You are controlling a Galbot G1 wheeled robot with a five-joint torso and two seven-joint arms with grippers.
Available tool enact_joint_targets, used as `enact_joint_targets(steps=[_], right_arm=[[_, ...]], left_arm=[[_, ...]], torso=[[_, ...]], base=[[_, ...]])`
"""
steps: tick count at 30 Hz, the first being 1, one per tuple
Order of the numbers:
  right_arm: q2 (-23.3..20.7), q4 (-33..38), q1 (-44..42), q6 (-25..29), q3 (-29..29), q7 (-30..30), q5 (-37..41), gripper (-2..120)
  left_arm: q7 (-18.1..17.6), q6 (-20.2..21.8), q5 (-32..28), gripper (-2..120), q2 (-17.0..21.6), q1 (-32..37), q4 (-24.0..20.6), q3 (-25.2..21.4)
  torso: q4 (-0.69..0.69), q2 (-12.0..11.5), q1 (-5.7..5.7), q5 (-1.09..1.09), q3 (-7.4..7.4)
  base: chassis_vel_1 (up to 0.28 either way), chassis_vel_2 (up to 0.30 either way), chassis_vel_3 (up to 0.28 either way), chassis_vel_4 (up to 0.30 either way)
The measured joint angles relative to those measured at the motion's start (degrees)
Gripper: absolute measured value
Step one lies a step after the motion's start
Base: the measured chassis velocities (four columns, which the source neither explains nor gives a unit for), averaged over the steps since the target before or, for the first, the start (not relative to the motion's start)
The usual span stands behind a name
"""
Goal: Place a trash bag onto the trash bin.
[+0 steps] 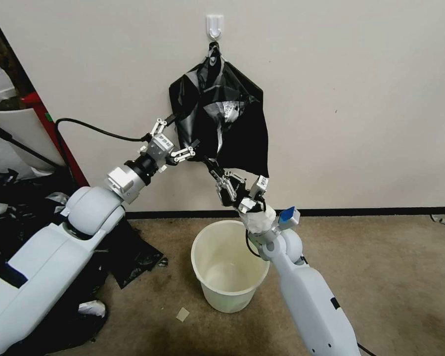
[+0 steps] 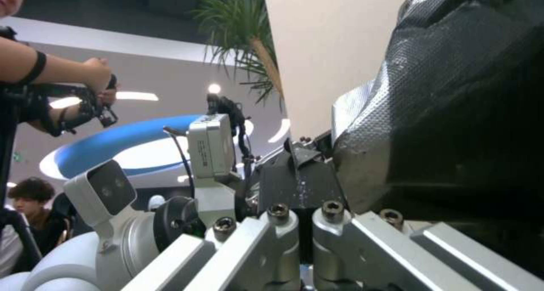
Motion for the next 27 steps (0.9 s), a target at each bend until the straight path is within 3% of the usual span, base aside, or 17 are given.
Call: enact_joint_targets(steps=[6, 8, 13, 15, 20, 23, 24, 27], right_arm=[[-0.69, 0.78, -0.82, 1.43, -0.57, 4.83, -0.52, 0], [-0.93, 1.37, -1.24, 1.66, -0.8, 6.44, -0.52, 0], [-2.34, 4.97, -3.71, 2.37, -0.67, 11.06, -0.62, 15], [-3.83, 8.23, -5.91, 2.74, 0.25, 12.41, -0.74, 27], [-7.24, 14.62, -9.18, 2.84, 2.07, 16.47, -0.71, 40], [-12.22, 19.6, -8.19, -0.35, 3.45, 28.9, -6.07, 57], [-12.22, 19.6, -8.19, -0.35, 3.45, 28.9, -6.07, 57], [-17.33, 18.53, -2.04, -6.33, 2.49, 41.13, -15.16, 69]], left_arm=[[-0.91, 0.9, -3.19, 28, -1.05, -0.11, 0.47, 0.23], [-1.17, 0.94, -3.75, 26, -1.21, -0.09, 0.47, 0.23], [-1.75, 0.98, -5.93, 9, -2.13, 0.15, 0.54, 0.25], [-1.94, 0.9, -6.94, 0, -3.0, 0.35, 0.72, 0.63], [-2.81, 0.56, -7.91, 0, -4.9, 0.8, 1.1, 1.04], [-2.99, -0.35, -8.14, 0, -6.5, 1.15, 1.88, 1.29], [-2.99, -0.35, -8.14, 0, -6.5, 1.15, 1.88, 1.29], [-2.99, -0.67, -8.16, 0, -7.36, 1.35, 2.44, 1.46]], torso=[[0.0, 0.0, 0.0, 0.0, 0.0], [0.0, 0.0, 0.0, 0.0, 0.0], [0.0, 0.0, 0.0, 0.01, 0.0], [0.0, 0.0, 0.0, 0.01, 0.0], [-0.01, 0.0, 0.0, 0.02, -0.01], [-0.02, 0.0, 0.0, 0.02, -0.01], [-0.02, 0.0, 0.0, 0.02, -0.01], [-0.01, 0.01, 0.0, 0.02, -0.01]], base=[[0.0, 0.0, 0.0, 0.0], [0.0, 0.0, 0.0, 0.0], [0.0, 0.0, 0.0, 0.0], [0.0, 0.0, 0.0, 0.0], [0.0, 0.0, 0.0, 0.0], [0.0, 0.0, 0.0, 0.0], [0.0, 0.0, 0.0, 0.0], [0.0, 0.0, 0.0, 0.0]])
